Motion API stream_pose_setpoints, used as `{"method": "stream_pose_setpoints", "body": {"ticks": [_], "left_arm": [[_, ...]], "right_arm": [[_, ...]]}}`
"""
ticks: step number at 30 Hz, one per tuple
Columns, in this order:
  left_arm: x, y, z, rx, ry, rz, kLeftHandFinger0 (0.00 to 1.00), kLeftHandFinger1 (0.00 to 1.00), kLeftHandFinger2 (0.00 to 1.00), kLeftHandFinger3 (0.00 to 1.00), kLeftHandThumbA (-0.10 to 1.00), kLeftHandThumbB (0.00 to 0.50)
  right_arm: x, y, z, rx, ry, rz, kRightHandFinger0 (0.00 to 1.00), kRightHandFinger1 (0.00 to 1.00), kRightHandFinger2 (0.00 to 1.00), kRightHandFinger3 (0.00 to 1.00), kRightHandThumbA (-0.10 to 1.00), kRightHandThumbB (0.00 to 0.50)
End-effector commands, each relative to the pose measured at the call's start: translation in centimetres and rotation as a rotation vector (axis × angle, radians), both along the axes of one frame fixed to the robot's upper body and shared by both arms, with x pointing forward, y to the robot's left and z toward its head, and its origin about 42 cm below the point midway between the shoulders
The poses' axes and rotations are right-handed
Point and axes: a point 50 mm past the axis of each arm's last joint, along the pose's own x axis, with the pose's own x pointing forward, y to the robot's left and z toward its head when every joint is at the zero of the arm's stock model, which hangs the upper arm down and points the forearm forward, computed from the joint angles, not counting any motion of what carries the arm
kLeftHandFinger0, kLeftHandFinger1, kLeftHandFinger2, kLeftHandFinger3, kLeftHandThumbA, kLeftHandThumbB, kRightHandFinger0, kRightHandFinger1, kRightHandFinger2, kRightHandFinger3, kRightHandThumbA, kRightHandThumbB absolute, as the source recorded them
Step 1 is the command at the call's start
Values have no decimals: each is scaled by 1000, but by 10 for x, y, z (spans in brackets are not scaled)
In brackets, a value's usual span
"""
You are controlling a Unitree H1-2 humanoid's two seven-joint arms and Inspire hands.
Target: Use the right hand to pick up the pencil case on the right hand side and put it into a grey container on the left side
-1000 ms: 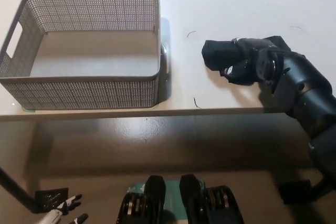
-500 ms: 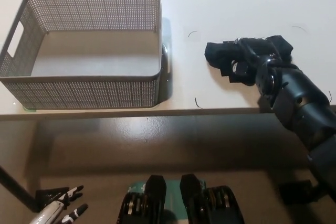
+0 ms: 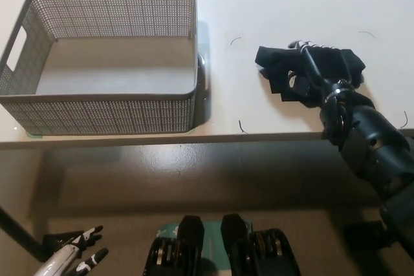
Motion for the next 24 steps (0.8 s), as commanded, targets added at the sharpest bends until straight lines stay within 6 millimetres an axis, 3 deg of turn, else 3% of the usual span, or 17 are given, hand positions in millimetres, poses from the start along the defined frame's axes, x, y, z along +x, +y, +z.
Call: {"method": "stream_pose_setpoints", "body": {"ticks": [1, 6, 7, 8, 10, 11, 12, 14, 16, 17, 18, 19, 20, 22, 24], "left_arm": [[5, 11, 11, 16, -48, -15, 999, 942, 949, 1000, 959, 336], [2, 13, 9, 31, -32, -9, 1000, 952, 965, 1000, 968, 328], [2, 13, 9, 36, -36, -14, 1000, 952, 968, 1000, 981, 328], [1, 12, 8, 35, -36, -16, 1000, 949, 967, 1000, 980, 320], [-2, 12, 5, 24, -26, -9, 1000, 952, 968, 1000, 968, 317], [-3, 12, 5, 25, -24, -8, 1000, 949, 962, 1000, 961, 308], [-5, 13, 4, 24, -21, -5, 1000, 948, 961, 1000, 959, 307], [-7, 12, 3, 29, -16, -6, 991, 938, 951, 1000, 962, 308], [-8, 12, 1, 31, -6, -6, 987, 936, 956, 1000, 974, 311], [-9, 12, 0, 36, -1, -7, 981, 934, 958, 1000, 984, 308], [-10, 12, 0, 34, 0, -6, 981, 935, 960, 1000, 974, 304], [-10, 12, -1, 28, 3, -4, 984, 941, 966, 1000, 966, 301], [-11, 12, -2, 28, 5, -6, 986, 945, 970, 1000, 962, 295], [-12, 12, -1, 34, 13, -6, 1000, 959, 986, 1000, 959, 293], [-13, 13, -1, 36, 19, -2, 1000, 961, 989, 1000, 968, 302]], "right_arm": [[14, 10, 48, 84, -169, 70, 0, 387, 845, 895, -100, 171], [22, 27, 91, 119, -295, 160, 0, 341, 778, 847, -100, 161], [23, 30, 100, 122, -321, 170, 0, 318, 759, 812, -100, 174], [24, 33, 106, 124, -337, 179, 3, 326, 777, 850, -100, 206], [22, 44, 123, 130, -388, 229, 0, 135, 448, 554, -100, 221], [21, 49, 129, 132, -414, 248, 0, 70, 414, 367, -100, 197], [20, 53, 132, 135, -430, 258, 0, 61, 439, 341, -100, 191], [15, 63, 143, 139, -475, 297, 0, 71, 538, 366, -100, 174], [9, 74, 154, 139, -526, 338, 0, 122, 602, 393, -100, 208], [4, 82, 161, 138, -553, 360, 0, 187, 701, 489, -100, 212], [1, 87, 164, 138, -561, 368, 0, 276, 795, 648, -100, 196], [-5, 95, 171, 137, -573, 383, 0, 367, 794, 814, -100, 169], [-11, 101, 177, 140, -585, 405, 0, 430, 796, 896, -100, 157], [-21, 116, 189, 141, -620, 453, 0, 443, 789, 919, -100, 168], [-31, 128, 198, 143, -645, 480, 0, 408, 766, 838, -100, 203]]}}
